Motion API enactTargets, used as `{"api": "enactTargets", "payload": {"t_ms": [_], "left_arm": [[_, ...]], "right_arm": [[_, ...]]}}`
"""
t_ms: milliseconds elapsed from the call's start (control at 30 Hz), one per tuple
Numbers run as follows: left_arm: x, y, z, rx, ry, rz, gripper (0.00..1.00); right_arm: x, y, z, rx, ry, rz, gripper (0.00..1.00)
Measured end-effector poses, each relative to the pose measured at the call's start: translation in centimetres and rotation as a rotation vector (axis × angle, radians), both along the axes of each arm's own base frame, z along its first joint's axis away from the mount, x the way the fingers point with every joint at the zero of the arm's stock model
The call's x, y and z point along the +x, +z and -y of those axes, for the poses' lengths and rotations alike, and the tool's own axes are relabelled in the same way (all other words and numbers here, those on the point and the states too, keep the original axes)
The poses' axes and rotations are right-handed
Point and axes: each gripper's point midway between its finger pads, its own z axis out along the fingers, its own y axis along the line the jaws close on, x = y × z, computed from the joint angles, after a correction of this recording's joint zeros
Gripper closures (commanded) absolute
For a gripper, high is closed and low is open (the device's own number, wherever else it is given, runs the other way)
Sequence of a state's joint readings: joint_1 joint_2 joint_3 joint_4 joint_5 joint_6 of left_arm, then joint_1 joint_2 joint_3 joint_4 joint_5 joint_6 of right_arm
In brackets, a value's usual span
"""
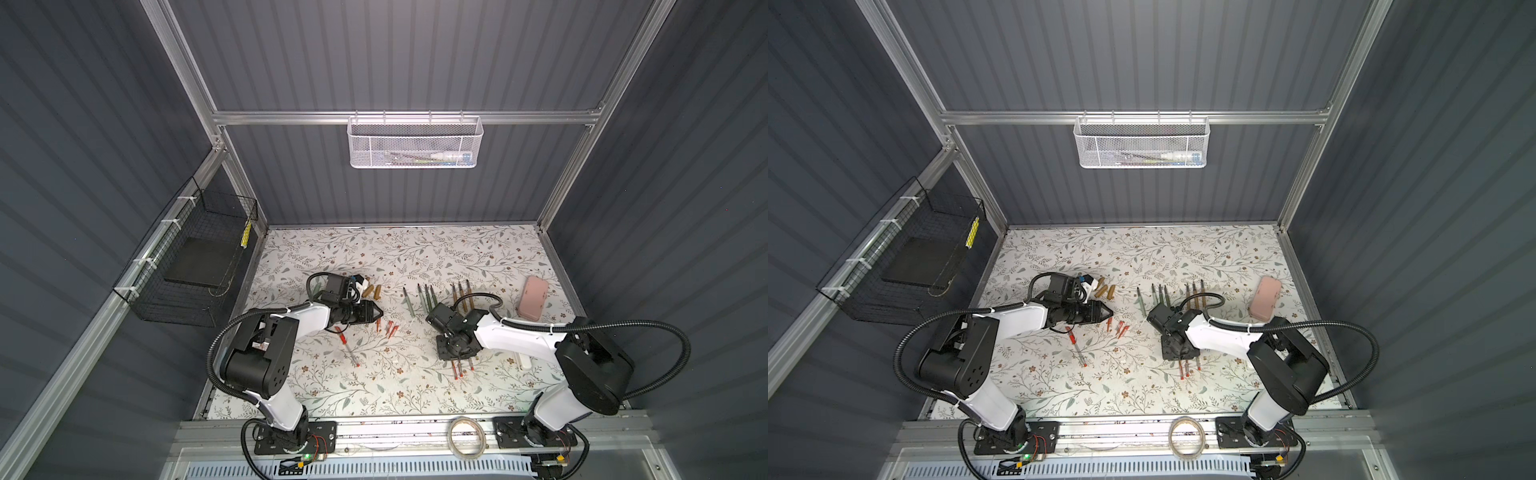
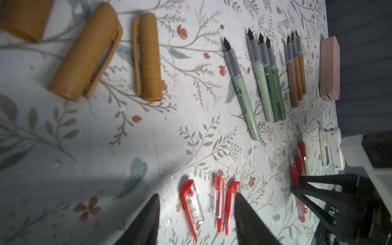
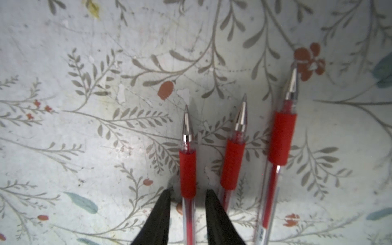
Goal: Remove pen caps from pens
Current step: Place the pen at the bottom-center of the table, then pick up the pen from the middle-left of the table.
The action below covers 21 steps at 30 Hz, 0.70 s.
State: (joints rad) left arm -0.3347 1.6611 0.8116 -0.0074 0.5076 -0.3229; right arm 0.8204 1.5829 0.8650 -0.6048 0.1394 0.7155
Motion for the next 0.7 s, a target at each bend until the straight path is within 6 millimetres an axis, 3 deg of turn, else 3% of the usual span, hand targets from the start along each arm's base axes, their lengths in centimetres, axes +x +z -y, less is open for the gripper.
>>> {"api": "enactTargets", "payload": {"t_ms": [200,367,433,567,700], "left_arm": [[2.0,2.6,-1.7,-0.009,0.03,0.069,0.2],[4.4,3.9,-5.8,-0.014,0.139,0.087,0.12],[5.4,4.6,-7.7,-0.012,0.188,0.099,0.09],[6.5,5.8,-11.1,-0.015,0.283,0.124,0.04],[6.9,6.6,-12.9,-0.019,0.333,0.142,0.01]], "right_arm": [[1.0,3.3,-1.1,0.07,0.003,0.065,0.62],[2.4,7.4,-3.6,0.168,0.046,0.166,0.52],[2.6,8.2,-4.9,0.206,0.075,0.189,0.5],[2.9,9.2,-8.7,0.252,0.167,0.211,0.45],[3.0,9.8,-14.1,0.301,0.292,0.22,0.37]]}}
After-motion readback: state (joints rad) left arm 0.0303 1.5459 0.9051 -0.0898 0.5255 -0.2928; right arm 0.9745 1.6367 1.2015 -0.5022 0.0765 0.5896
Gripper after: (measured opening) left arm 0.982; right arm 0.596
